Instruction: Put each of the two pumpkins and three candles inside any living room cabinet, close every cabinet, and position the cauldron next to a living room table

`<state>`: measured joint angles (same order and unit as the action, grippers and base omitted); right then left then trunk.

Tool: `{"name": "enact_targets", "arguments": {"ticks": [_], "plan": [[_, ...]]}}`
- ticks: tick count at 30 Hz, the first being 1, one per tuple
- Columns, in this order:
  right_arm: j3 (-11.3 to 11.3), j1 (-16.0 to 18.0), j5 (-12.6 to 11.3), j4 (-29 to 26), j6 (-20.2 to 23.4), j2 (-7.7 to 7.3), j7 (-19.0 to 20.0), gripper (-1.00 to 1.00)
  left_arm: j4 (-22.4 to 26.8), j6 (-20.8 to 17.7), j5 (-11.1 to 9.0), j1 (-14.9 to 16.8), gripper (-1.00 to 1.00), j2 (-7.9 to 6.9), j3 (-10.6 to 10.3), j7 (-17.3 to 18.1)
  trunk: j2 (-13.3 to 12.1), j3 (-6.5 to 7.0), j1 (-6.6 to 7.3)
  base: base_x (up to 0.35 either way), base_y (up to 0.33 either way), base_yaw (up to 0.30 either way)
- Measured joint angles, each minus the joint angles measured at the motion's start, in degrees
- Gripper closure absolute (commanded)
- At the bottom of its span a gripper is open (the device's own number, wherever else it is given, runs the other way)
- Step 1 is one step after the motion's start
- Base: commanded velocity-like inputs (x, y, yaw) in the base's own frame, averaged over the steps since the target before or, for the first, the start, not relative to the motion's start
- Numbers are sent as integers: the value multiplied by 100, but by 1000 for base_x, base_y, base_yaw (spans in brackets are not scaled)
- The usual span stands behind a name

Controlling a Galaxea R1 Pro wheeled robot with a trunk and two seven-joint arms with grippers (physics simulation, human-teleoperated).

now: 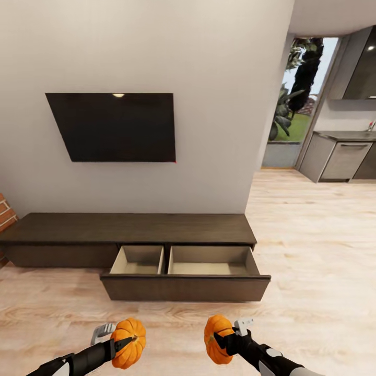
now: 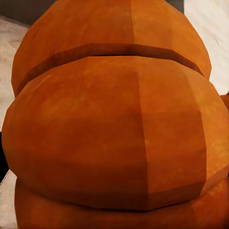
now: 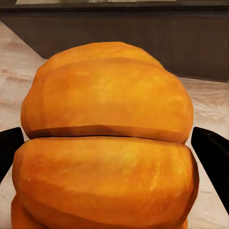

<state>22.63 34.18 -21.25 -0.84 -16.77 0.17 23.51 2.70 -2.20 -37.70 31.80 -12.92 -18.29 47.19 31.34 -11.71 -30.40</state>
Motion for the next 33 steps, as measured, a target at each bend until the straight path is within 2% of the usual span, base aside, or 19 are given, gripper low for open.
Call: {"name": "enact_targets", "arguments": {"ticks": [6,8,9,11,12,14,16,18,20,22,24,26,28,30,33], "plan": [[-22,0,14,-21,-22,-33,26,100,11,0,-4,0,100,9,1,4,0,0,0,329,78,0],[-20,0,11,-51,-5,-53,106,100,32,0,-9,1,100,10,-3,111,0,0,0,329,79,0],[-5,0,11,-56,8,-58,193,100,36,-3,-10,1,100,5,5,212,0,0,0,329,78,0],[-21,2,-8,-73,44,-98,641,100,30,-15,-7,1,100,-38,9,621,0,0,0,329,78,0],[-51,8,-29,-80,87,-174,959,100,33,-29,-11,0,100,-119,17,902,1,0,1,329,78,0],[-134,14,-67,-84,176,-278,1291,100,47,-51,-44,1,100,-260,158,1267,0,0,0,329,78,0],[-352,27,-123,-93,380,-371,1573,100,61,-67,-73,6,100,-350,349,1710,0,0,0,329,63,0],[-621,66,-145,-103,733,-409,2045,100,98,-83,-88,15,100,-376,589,2140,1,1,0,329,26,0],[-692,86,-150,-105,1039,-453,2453,100,203,-92,-84,17,100,-376,544,2340,0,0,0,329,8,0],[-776,92,-166,-105,1187,-529,2642,100,355,-110,-87,18,100,-362,627,2403,0,0,0,329,3,0],[-978,99,-179,-112,1249,-632,2746,100,503,-175,-85,18,100,-343,641,2426,0,0,0,329,1,0],[-1253,103,-180,-120,1365,-802,2932,100,652,-325,-86,18,100,-286,612,2439,0,0,0,329,0,0],[-1484,105,-173,-183,1636,-925,3214,100,756,-435,-87,18,100,-255,629,2441,0,0,0,329,0,0],[-1722,106,-170,-341,2120,-1031,3473,100,832,-491,-89,18,100,-206,633,2443,0,0,0,329,0,0],[-1849,106,-166,-480,2465,-1078,3584,100,868,-513,-91,18,100,-131,629,2443,0,0,0,284,0,0]]}}
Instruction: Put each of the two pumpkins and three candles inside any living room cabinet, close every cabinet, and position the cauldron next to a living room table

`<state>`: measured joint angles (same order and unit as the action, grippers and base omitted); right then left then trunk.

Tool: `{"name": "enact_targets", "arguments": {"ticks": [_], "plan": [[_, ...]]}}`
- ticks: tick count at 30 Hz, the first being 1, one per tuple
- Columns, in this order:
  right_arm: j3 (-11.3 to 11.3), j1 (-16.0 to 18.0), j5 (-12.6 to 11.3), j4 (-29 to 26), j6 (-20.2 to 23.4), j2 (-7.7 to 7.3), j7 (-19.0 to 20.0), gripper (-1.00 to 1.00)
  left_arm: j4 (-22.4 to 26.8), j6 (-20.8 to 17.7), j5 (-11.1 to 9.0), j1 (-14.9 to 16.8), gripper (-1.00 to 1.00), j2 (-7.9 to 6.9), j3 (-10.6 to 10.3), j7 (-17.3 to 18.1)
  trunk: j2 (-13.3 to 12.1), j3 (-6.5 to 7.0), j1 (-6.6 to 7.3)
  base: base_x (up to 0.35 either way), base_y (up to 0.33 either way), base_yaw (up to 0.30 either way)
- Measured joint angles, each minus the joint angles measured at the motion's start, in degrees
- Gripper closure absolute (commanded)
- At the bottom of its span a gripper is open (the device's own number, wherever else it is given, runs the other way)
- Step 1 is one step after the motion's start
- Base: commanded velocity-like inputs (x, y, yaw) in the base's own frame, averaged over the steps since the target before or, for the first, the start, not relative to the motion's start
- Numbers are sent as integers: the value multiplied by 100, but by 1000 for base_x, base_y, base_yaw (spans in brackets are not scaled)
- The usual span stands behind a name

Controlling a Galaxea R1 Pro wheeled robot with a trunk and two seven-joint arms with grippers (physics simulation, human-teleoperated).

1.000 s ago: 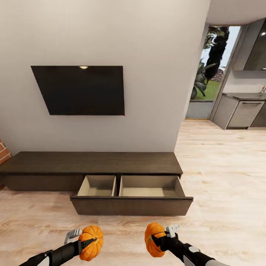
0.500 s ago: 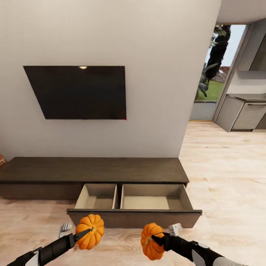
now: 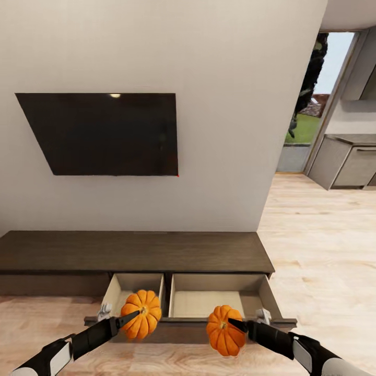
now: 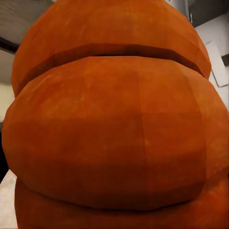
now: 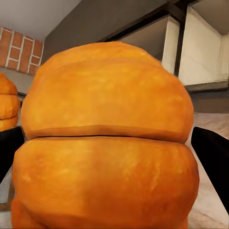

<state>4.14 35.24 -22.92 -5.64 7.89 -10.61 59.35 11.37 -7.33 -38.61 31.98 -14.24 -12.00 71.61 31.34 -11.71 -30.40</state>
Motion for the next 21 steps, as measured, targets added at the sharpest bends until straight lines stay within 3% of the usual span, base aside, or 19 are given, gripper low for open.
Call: {"name": "enact_targets", "arguments": {"ticks": [12,21], "plan": [[-87,1,-5,-310,124,15,-17,100,115,-5,-8,1,100,131,39,-7,1,1,0,32,-11,0],[-71,1,9,-355,125,15,-12,100,182,-5,-4,1,100,221,26,-10,0,2,0,0,-278,-75]]}}
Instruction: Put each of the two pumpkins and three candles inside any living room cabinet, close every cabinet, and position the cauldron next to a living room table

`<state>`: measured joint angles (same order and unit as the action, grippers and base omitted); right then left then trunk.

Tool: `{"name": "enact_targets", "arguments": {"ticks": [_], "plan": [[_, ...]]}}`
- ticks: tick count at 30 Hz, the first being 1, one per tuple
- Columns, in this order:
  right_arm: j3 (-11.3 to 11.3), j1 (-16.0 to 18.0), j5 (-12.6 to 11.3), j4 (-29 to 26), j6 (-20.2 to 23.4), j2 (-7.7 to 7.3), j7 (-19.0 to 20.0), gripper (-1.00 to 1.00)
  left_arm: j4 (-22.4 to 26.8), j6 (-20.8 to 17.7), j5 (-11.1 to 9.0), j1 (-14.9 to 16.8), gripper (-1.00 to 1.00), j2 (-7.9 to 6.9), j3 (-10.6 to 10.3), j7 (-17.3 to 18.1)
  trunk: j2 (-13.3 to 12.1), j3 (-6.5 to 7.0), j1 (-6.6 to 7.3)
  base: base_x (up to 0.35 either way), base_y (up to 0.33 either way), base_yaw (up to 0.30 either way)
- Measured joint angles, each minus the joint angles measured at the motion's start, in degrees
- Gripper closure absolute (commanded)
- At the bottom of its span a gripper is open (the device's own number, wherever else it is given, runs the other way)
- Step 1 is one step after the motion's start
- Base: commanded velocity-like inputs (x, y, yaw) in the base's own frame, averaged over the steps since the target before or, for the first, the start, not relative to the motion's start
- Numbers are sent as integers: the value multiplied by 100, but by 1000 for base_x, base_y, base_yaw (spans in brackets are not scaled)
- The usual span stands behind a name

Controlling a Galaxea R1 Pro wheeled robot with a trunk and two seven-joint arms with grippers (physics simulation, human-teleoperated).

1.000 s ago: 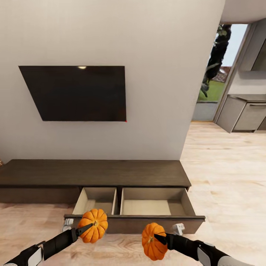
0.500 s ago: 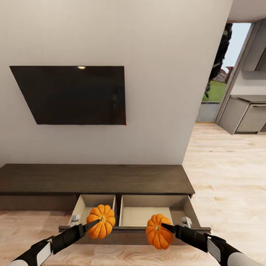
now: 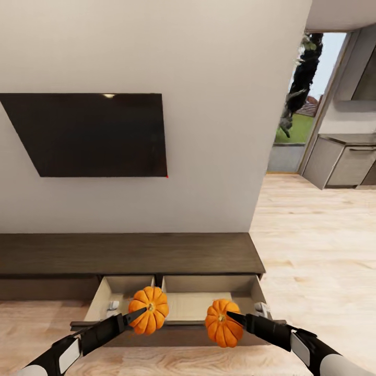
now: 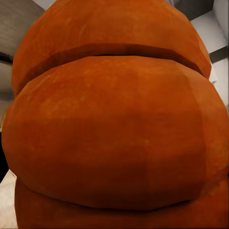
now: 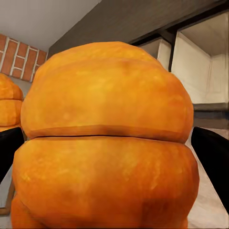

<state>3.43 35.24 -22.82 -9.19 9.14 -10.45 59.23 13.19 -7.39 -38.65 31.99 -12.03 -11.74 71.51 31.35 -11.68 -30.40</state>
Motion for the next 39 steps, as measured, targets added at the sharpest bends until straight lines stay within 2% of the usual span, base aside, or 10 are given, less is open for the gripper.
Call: {"name": "enact_targets", "arguments": {"ticks": [6,14,39], "plan": [[8,0,3,0,0,0,5,100,7,0,10,0,100,78,-9,-6,0,21,0,0,-331,-245],[19,-1,5,0,-1,2,-12,100,5,-1,7,-1,100,62,-11,1,0,42,0,30,-331,-107],[31,0,35,5,-8,17,-58,100,8,16,-1,0,100,51,20,11,0,42,0,118,-256,273]]}}
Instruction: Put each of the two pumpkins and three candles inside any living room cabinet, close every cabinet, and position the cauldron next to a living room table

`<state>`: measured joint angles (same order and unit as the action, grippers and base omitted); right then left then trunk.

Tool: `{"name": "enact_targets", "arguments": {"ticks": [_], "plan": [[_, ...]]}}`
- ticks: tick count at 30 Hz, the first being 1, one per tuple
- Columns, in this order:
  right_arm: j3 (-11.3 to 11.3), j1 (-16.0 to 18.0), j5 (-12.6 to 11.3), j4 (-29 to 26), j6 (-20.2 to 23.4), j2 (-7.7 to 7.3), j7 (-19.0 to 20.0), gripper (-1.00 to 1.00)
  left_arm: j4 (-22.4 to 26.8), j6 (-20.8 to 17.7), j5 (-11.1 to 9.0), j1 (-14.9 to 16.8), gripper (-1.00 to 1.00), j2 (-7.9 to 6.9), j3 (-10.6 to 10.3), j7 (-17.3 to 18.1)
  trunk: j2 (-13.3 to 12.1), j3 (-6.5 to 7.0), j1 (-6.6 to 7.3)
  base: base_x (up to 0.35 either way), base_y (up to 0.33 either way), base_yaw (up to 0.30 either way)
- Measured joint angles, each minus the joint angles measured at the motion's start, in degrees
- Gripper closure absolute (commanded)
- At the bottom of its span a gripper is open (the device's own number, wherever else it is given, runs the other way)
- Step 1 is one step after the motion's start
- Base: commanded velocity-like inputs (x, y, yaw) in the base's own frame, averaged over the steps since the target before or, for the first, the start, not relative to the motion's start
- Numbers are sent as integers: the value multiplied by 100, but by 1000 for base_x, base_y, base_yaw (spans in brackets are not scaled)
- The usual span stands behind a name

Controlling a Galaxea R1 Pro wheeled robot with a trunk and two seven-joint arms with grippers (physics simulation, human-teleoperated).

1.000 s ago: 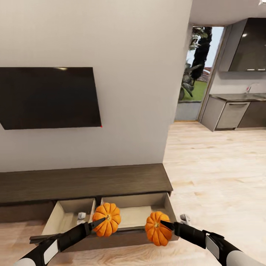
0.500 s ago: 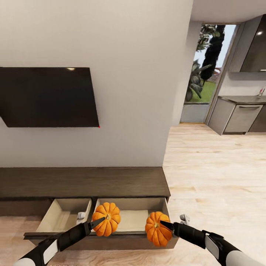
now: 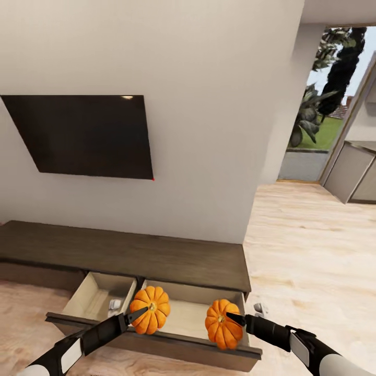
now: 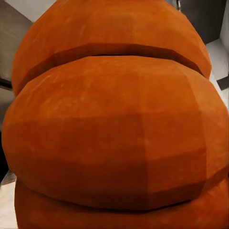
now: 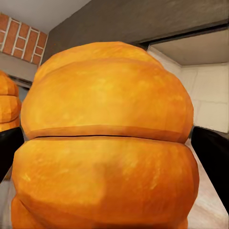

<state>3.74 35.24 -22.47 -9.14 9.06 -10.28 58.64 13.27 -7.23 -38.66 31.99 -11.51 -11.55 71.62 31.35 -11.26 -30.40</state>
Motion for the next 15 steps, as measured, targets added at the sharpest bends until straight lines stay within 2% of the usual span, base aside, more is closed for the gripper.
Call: {"name": "enact_targets", "arguments": {"ticks": [5,9,12,15], "plan": [[-11,0,-4,1,-7,0,0,100,-1,-4,1,0,100,2,-6,0,0,0,0,207,-221,41],[-15,0,-8,7,-11,0,-15,100,-1,-10,5,0,100,13,-18,-6,0,0,0,296,-132,3],[-7,0,9,15,-21,-1,-291,100,-1,-11,13,0,100,3,-13,-16,-1,0,0,233,-38,0],[-7,0,4,10,-38,0,-438,100,4,-8,19,0,100,-18,-7,-19,0,0,0,53,-7,-9]]}}
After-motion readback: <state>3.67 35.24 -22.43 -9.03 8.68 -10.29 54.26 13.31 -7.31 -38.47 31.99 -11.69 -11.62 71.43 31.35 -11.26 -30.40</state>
